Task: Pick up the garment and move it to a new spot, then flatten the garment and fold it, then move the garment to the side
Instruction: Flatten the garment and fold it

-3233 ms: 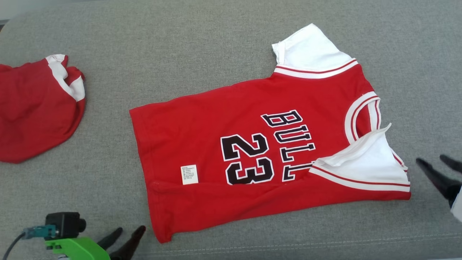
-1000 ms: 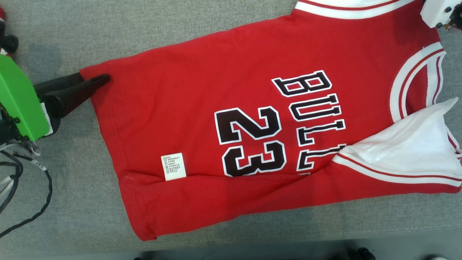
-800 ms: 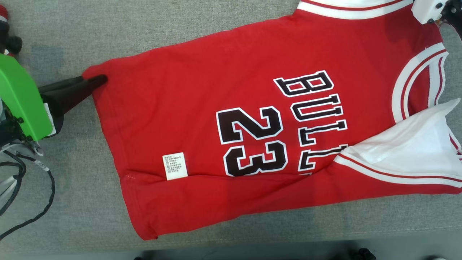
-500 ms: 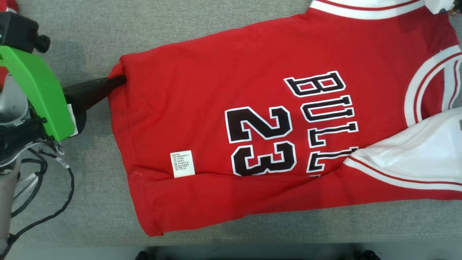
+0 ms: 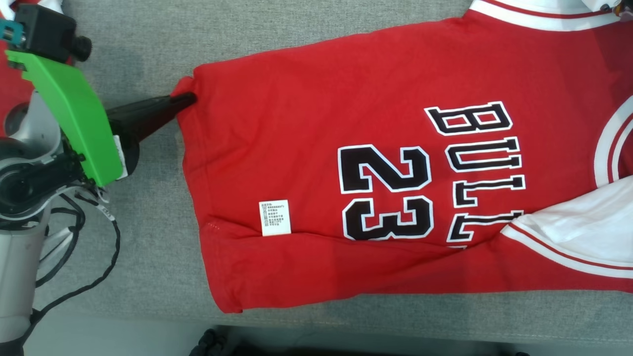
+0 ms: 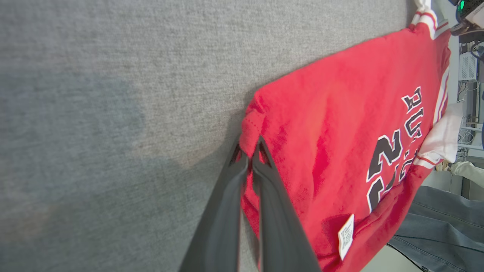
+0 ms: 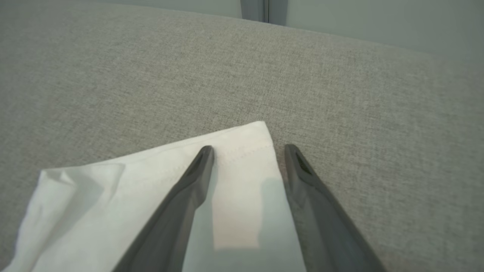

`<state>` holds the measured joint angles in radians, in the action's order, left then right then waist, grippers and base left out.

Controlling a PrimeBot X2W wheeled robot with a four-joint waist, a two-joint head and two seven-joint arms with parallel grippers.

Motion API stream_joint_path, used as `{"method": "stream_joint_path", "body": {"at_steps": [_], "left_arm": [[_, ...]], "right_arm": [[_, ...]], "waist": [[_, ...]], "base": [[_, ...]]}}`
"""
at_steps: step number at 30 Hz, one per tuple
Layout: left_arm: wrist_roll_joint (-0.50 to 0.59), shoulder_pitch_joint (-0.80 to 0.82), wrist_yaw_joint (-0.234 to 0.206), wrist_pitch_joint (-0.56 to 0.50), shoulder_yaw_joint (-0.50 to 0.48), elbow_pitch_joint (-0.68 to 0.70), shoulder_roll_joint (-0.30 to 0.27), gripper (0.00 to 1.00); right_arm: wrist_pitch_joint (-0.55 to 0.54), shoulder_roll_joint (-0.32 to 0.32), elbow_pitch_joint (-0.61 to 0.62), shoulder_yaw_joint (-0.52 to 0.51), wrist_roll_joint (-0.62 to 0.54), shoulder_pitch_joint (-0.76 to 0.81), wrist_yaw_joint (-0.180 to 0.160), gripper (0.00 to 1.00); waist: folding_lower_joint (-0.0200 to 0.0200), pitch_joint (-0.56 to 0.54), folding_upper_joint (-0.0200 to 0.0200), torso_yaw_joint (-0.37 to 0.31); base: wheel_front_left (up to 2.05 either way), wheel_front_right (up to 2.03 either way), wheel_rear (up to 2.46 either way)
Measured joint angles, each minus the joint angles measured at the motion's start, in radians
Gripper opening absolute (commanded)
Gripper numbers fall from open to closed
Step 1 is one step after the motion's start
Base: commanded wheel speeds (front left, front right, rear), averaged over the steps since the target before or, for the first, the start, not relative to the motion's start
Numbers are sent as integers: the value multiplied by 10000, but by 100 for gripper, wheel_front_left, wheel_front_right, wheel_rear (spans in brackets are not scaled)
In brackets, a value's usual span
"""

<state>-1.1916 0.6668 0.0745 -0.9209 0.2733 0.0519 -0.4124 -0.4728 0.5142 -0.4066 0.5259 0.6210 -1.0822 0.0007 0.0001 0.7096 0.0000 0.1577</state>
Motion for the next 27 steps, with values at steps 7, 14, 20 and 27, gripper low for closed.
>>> {"method": "stream_joint_path", "body": {"at_steps": [7,14,20,27], "left_arm": [[31,12,77,36,100,-59,67,0],[157,54,146,303,25,-98,79,0],[339,51,224,769,-222,-391,19,0],[585,-124,311,1273,-359,-761,-56,0]], "right_arm": [[-199,-119,-234,63,-42,-161,12,0],[-102,-136,-372,56,-61,-244,71,0],[690,-454,-439,-165,50,-231,157,0],[1636,-464,-443,-539,477,294,431,0]], "waist": [[0,-70,0,120],[0,-104,0,122],[0,-259,0,-31],[0,-719,0,-253]], "base": [[0,0,0],[0,0,0],[0,0,0],[0,0,0]]}}
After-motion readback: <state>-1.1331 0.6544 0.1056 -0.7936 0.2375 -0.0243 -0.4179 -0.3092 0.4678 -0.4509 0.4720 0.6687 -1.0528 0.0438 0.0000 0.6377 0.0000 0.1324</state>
